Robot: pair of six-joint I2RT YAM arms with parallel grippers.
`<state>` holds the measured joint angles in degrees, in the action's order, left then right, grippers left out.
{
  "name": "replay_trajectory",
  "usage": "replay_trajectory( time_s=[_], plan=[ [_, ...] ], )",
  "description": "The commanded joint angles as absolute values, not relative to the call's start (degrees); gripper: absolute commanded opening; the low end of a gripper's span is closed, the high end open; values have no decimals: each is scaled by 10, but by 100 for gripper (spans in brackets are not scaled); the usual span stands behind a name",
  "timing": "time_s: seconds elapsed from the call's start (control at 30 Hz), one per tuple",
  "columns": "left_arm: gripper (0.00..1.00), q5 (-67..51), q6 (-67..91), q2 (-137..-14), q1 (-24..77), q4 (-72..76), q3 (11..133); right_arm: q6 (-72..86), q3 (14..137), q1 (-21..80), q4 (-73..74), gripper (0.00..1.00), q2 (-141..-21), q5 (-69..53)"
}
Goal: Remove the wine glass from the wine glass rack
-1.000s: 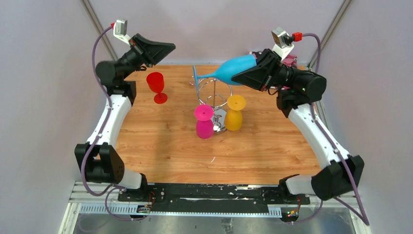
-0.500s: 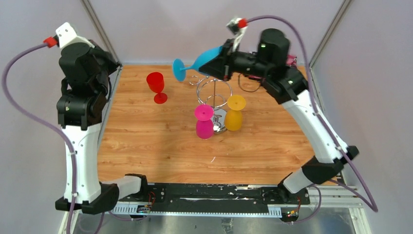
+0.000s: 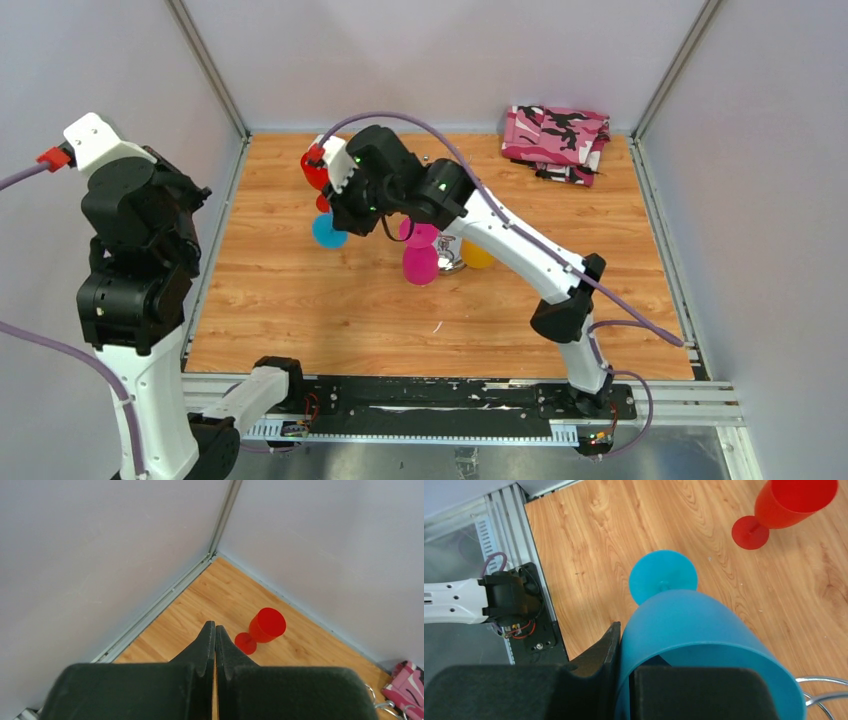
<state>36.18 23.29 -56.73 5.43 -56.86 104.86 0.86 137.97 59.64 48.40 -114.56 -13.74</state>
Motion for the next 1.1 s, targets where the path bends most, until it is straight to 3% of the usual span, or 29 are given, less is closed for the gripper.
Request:
replay_trajectory(
  time_s=[0.0,0.27,1.07],
  plan=[
    [0,342,215,-549,56,-576,1034,-25,1412,622,521,0,-1185,-88],
    [0,296,193,-522,56,-573,1006,-63,1456,669,560,0,-1279,-42],
    [0,251,182,-499,57,-560,946,-84,1333,718,542,0,-1334,-62]
  ],
)
